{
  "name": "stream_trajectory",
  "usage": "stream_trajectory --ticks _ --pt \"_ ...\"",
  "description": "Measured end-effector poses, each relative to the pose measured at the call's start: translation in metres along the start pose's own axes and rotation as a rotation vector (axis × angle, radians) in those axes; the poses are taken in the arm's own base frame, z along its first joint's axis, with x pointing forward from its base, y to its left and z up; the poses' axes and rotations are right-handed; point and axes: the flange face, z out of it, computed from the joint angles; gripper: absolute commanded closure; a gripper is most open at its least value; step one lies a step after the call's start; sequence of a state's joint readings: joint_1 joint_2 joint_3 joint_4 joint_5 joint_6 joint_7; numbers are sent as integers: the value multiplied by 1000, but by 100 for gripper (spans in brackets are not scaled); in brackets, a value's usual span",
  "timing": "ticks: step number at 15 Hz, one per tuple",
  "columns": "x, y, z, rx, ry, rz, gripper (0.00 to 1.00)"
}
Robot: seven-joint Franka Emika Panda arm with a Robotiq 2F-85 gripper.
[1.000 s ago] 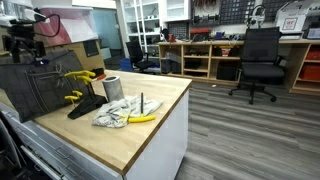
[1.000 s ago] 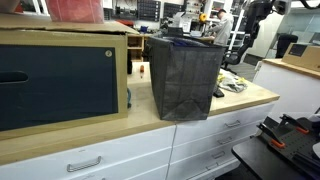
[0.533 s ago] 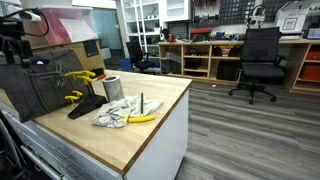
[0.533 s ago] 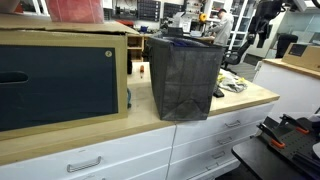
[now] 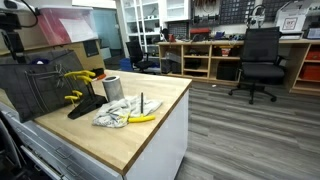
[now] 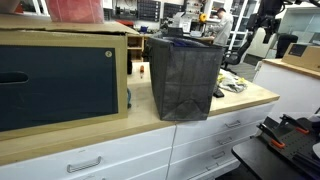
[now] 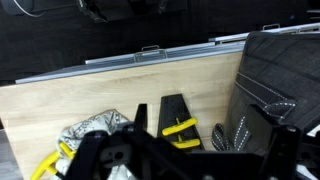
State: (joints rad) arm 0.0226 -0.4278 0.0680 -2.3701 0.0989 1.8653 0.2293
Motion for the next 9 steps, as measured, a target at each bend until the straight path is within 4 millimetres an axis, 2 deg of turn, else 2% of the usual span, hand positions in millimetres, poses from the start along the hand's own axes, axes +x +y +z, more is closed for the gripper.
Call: stream_trajectory --ticks 6,9 --pt "-20 -13 -30 -130 127 80 0" --pt "-22 -14 -33 -132 135 80 0"
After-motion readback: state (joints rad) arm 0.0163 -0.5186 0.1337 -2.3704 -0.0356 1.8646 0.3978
